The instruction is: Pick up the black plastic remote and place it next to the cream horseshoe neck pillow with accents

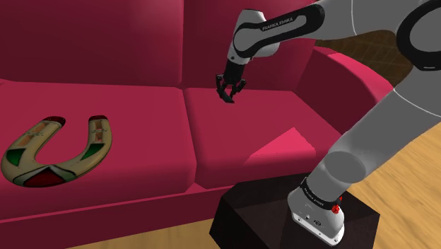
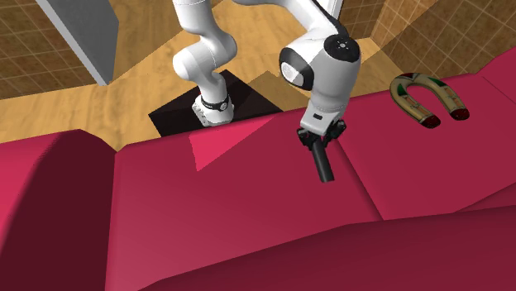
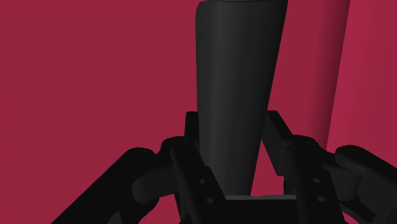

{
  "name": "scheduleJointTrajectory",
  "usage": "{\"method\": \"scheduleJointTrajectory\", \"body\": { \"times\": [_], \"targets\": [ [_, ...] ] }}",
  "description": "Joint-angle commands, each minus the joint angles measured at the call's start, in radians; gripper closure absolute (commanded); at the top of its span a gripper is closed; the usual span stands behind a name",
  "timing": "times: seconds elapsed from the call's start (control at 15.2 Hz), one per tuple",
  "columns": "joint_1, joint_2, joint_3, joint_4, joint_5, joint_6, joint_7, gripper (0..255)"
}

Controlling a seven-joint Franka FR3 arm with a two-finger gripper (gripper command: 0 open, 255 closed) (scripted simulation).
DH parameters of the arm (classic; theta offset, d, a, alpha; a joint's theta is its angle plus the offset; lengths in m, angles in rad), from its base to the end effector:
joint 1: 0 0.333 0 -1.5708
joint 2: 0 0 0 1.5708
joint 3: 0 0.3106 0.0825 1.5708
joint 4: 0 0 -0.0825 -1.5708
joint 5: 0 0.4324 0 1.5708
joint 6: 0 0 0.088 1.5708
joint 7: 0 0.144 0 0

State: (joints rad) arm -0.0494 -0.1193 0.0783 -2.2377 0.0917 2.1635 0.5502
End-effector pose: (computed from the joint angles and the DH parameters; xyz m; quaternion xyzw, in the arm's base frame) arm 0.5512 0.0223 0.3566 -0.9587 0.2815 -0.0118 0.0389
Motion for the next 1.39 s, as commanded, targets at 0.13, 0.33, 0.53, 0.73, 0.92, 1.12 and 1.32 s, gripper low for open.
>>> {"method": "scheduleJointTrajectory", "body": {
  "times": [0.13, 0.33, 0.53, 0.73, 0.92, 1.12, 1.32],
  "targets": [
    [0.038, 0.084, 0.048, 0.095, -0.011, -0.004, 0.094, 255],
    [0.067, 0.157, 0.078, 0.182, -0.028, -0.015, 0.162, 255],
    [0.098, 0.236, 0.103, 0.281, -0.05, -0.033, 0.229, 255],
    [0.132, 0.321, 0.122, 0.392, -0.076, -0.058, 0.292, 255],
    [0.171, 0.413, 0.135, 0.518, -0.104, -0.092, 0.352, 255],
    [0.215, 0.513, 0.143, 0.662, -0.133, -0.137, 0.406, 255],
    [0.263, 0.625, 0.146, 0.832, -0.16, -0.195, 0.453, 255]
  ]
}}
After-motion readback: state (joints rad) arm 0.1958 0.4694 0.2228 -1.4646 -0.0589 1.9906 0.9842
